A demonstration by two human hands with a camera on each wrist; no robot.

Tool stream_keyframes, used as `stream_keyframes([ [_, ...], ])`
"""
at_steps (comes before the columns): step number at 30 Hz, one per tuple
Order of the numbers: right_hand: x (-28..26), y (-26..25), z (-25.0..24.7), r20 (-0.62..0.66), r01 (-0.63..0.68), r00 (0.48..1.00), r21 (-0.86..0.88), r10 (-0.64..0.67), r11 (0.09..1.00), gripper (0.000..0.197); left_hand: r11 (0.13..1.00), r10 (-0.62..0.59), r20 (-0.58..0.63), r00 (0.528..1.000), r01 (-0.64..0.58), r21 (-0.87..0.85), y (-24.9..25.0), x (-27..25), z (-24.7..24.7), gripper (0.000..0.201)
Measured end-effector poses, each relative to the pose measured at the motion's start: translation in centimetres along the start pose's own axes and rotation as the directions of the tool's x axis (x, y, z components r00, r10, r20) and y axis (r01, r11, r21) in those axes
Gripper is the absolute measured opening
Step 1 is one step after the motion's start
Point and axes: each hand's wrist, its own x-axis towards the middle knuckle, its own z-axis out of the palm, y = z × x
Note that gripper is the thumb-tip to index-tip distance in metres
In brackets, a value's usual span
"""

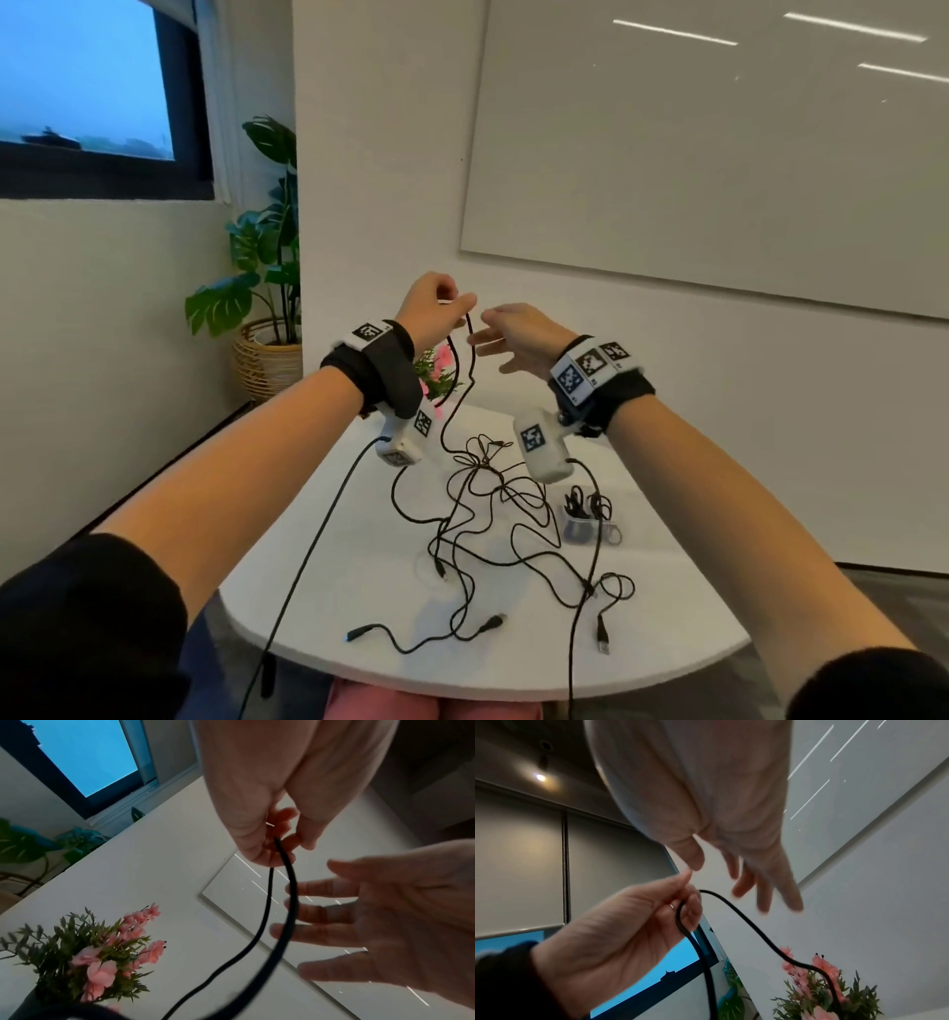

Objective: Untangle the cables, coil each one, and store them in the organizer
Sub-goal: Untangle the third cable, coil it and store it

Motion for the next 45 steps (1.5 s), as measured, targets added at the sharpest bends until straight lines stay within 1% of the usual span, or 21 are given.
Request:
stream_keyframes([
  [2,0.8,0.3,0.0,-0.174,0.038,0.983,-0.084,-0.052,0.996,0.045,0.996,0.018,0.013,1.0,-0.017,-0.091,0.3,-0.1,-0.1,0.014],
  [3,1.1,0.4,-0.1,-0.196,0.055,0.978,-0.111,-0.076,0.992,0.048,0.991,0.029,0.047,0.998,-0.023,-0.128,0.6,-0.3,-0.1,0.013],
  [7,0.9,1.0,-0.3,0.054,0.037,0.998,0.075,-0.041,0.997,0.027,0.962,0.011,0.169,0.985,0.036,-0.271,1.7,-0.9,-0.5,0.007],
  [8,0.6,1.0,-0.5,0.071,0.041,0.996,0.153,-0.052,0.987,0.027,0.948,-0.005,0.173,0.985,0.059,-0.312,1.8,-0.9,-0.8,0.008],
  [10,0.6,1.0,-1.3,-0.022,0.086,0.996,0.351,-0.084,0.932,0.029,0.943,-0.033,0.187,0.982,0.093,-0.321,1.3,-1.2,-1.5,0.015],
  [12,1.0,0.8,-2.7,-0.192,0.151,0.98,0.554,-0.051,0.819,0.03,0.982,-0.039,0.214,0.976,0.078,-0.174,0.0,-1.6,-2.0,0.026],
  [15,1.1,0.5,-5.6,-0.343,0.26,0.939,0.749,0.022,0.609,0.028,0.984,0.012,0.257,0.966,-0.057,0.167,-2.6,-2.6,-2.2,0.015],
  [18,0.6,0.8,-8.6,-0.425,0.369,0.904,0.831,0.047,0.415,0.031,0.898,0.074,0.339,0.938,-0.211,0.386,-5.5,-3.5,-3.2,0.022],
  [22,-1.0,1.9,-12.4,-0.533,0.516,0.838,0.843,0.114,0.151,0.032,0.835,-0.008,0.375,0.927,-0.2,0.513,-10.0,-4.2,-5.6,0.025],
  [24,-1.6,2.9,-12.9,-0.525,0.495,0.842,0.843,0.124,0.209,0.034,0.836,-0.058,0.356,0.933,-0.15,0.529,-11.7,-4.3,-6.6,0.027],
  [26,-1.5,4.1,-11.9,-0.492,0.424,0.863,0.827,0.114,0.369,0.034,0.854,-0.079,0.285,0.955,-0.083,0.513,-12.3,-4.1,-6.9,0.025],
  [29,-1.1,5.8,-8.0,-0.394,0.247,0.915,0.723,0.092,0.646,0.03,0.926,-0.015,0.111,0.994,-0.028,0.377,-10.6,-3.3,-5.8,0.021],
  [30,-1.2,6.1,-6.4,-0.35,0.169,0.933,0.628,0.083,0.759,0.029,0.941,0.019,0.05,0.999,-0.034,0.336,-9.5,-3.1,-5.2,0.02],
  [32,-1.4,6.7,-3.8,-0.233,0.014,0.971,0.253,0.047,0.967,0.025,0.963,0.071,-0.046,0.996,-0.056,0.263,-7.1,-2.6,-4.4,0.018],
  [34,-1.3,6.2,-2.4,-0.197,0.021,0.98,-0.016,-0.023,1.0,0.027,0.97,0.113,-0.055,0.992,-0.098,0.221,-5.3,-2.2,-3.8,0.02],
  [36,-1.2,4.9,-2.3,-0.242,0.088,0.968,0.062,-0.07,0.994,0.03,0.944,0.16,0.029,0.987,-0.161,0.288,-4.2,-2.0,-3.3,0.022],
  [38,-1.2,3.3,-1.9,-0.176,0.102,0.982,0.236,-0.061,0.966,0.028,0.895,0.191,0.126,0.973,-0.226,0.385,-3.6,-2.1,-2.6,0.023],
  [39,-1.1,2.8,-1.6,-0.096,0.066,0.994,0.236,-0.044,0.969,0.034,0.883,0.197,0.154,0.968,-0.244,0.402,-3.6,-2.1,-2.3,0.023],
  [41,-1.4,2.1,-0.2,0.023,0.006,1.0,0.061,-0.007,0.998,0.04,0.903,0.191,0.164,0.968,-0.239,0.357,-3.8,-2.1,-1.8,0.021],
  [43,-1.6,2.1,1.2,0.008,0.016,1.0,-0.02,-0.016,1.0,0.026,0.934,0.155,0.171,0.973,-0.201,0.296,-4.2,-2.2,-1.5,0.018],
  [45,-1.1,2.8,1.7,-0.082,0.047,0.996,0.062,-0.042,0.997,0.02,0.936,0.123,0.211,0.97,-0.184,0.299,-4.9,-2.6,-1.3,0.017],
])
